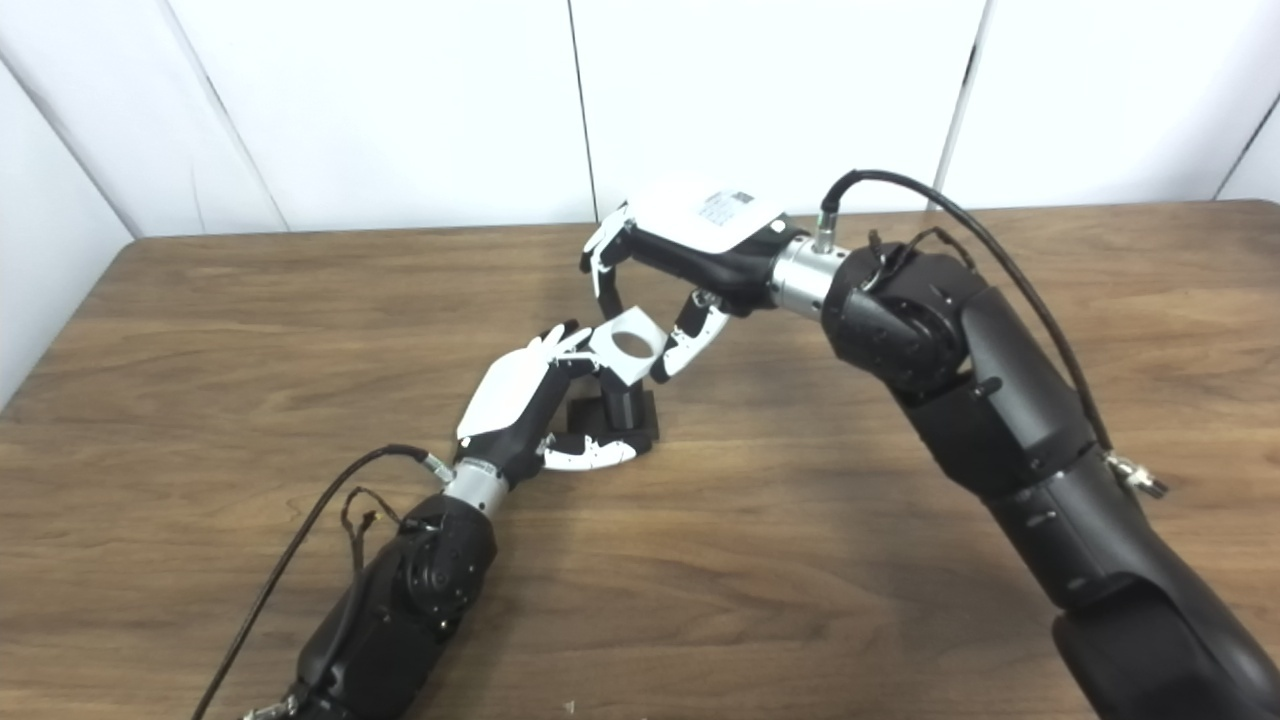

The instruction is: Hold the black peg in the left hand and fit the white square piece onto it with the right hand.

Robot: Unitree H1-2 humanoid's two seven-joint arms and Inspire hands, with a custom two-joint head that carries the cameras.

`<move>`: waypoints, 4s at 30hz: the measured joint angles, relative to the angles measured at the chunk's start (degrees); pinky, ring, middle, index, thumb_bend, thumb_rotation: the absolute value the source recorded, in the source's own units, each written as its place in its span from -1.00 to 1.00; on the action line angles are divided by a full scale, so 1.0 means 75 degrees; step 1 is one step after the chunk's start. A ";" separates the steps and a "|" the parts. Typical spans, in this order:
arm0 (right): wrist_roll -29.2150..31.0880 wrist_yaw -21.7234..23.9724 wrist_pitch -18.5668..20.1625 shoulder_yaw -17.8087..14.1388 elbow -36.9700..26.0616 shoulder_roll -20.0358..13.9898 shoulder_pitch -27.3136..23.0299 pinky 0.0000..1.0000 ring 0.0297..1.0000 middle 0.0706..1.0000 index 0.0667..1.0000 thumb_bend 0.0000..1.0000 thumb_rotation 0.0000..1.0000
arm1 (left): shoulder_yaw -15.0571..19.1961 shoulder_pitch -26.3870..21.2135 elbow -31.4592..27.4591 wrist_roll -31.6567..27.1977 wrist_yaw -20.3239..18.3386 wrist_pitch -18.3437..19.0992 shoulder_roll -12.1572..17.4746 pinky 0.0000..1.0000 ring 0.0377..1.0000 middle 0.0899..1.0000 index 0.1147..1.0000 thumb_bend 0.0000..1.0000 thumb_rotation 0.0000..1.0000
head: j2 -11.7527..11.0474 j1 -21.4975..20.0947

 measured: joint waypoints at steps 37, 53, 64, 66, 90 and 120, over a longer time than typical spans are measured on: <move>-0.0349 -0.0341 -0.0072 0.0144 0.0974 0.0243 0.0167 0.72 0.64 0.49 -0.11 0.04 -0.72 | 0.0017 0.0050 -0.0069 0.0106 0.0013 0.0101 -0.0053 1.00 1.00 0.86 -0.01 0.81 -0.33 | 0.0035 0.0059; -0.0410 -0.0535 -0.0081 0.0192 0.1259 0.0477 0.0150 0.70 0.63 0.48 -0.11 0.04 -0.72 | 0.0006 0.0063 -0.0091 0.0126 0.0022 0.0142 -0.0082 1.00 1.00 0.87 -0.01 0.82 -0.32 | 0.0105 0.0129; -0.0505 -0.0648 -0.0078 0.0274 0.1430 0.0700 0.0141 0.71 0.62 0.48 -0.11 0.04 -0.72 | 0.0001 0.0058 -0.0090 0.0127 0.0028 0.0164 -0.0106 1.00 1.00 0.86 -0.02 0.81 -0.35 | 0.0117 0.0199; -0.0520 -0.0647 -0.0077 0.0276 0.1430 0.0704 0.0139 0.70 0.62 0.48 -0.11 0.04 -0.72 | 0.0001 0.0058 -0.0089 0.0127 0.0028 0.0165 -0.0107 1.00 1.00 0.86 -0.02 0.81 -0.34 | 0.0117 0.0188; -0.0578 -0.0718 -0.0075 0.0353 0.1528 0.0691 0.0086 0.75 0.63 0.48 -0.11 0.04 -0.72 | 0.0023 0.0094 -0.0146 0.0105 0.0033 0.0232 -0.0132 1.00 1.00 0.86 -0.04 0.79 -0.36 | 0.0152 0.0176; -0.0936 -0.0691 -0.0320 0.0848 0.1588 0.0168 0.0106 0.72 0.63 0.48 -0.11 0.04 -0.72 | 0.0157 0.0113 -0.0131 0.0112 0.0185 0.0249 -0.0260 1.00 0.97 0.84 0.00 0.77 -0.41 | 0.0363 0.0223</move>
